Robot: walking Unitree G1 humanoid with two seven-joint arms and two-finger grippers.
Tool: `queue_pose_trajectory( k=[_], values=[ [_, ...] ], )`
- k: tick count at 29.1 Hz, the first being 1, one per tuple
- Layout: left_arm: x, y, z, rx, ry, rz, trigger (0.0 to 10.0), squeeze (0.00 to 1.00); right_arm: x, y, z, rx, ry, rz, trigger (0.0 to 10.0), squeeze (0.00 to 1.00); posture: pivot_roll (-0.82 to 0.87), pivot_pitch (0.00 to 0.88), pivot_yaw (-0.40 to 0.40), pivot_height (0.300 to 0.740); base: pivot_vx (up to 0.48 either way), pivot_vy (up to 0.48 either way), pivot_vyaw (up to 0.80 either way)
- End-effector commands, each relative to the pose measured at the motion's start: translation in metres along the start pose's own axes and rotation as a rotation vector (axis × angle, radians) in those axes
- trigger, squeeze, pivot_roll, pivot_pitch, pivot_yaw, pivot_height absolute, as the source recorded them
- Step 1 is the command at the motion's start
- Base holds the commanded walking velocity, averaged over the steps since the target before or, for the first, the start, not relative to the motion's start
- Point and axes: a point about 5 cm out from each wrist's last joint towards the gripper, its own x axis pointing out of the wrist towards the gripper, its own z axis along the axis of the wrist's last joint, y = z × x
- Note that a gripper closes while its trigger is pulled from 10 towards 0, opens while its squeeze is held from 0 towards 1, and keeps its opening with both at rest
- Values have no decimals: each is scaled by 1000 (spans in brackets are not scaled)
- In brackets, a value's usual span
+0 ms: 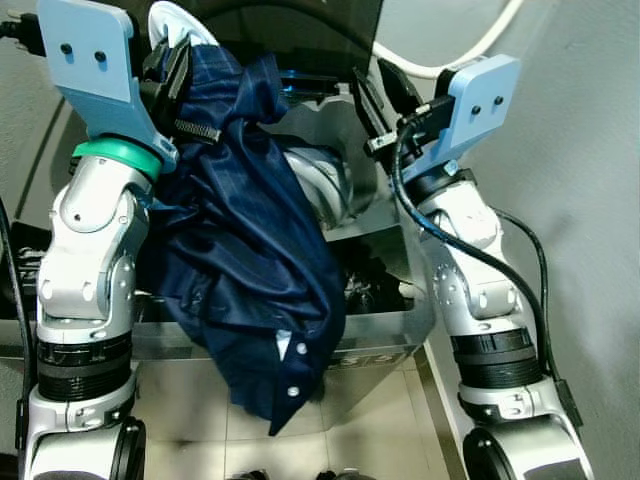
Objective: Clothes washing
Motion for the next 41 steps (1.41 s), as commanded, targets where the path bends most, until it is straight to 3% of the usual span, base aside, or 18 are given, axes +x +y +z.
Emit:
queue_pose_trajectory(
  k=[1, 7, 18, 34, 41],
  values=[
    [0, -2, -1, 14, 7, -11, 10000, 0, -1, -1, 0, -7, -3, -8, 10000, 0, 50, 59, -23, 740, 0, 0, 0],
    [0, -2, -3, 8, 17, -11, 10000, 0, -1, -1, 0, -6, -4, -5, 10000, 0, 49, 58, -23, 740, 0, 0, 0],
    [0, 0, -3, -2, 21, -2, 10000, 0, -1, 0, 0, -4, -7, -2, 10000, 0, 52, 50, -24, 740, 0, 466, 0],
    [0, -2, -7, 31, 43, -23, 10000, 0, 0, 1, 0, -33, -8, -1, 10000, 0, 53, 58, -22, 740, 0, 0, 0],
    [-1, -5, -4, 40, 36, -118, 10000, 0, 0, 4, 0, -68, -6, 41, 10000, 0, 55, 61, -23, 740, 0, 0, 0]
  ],
)
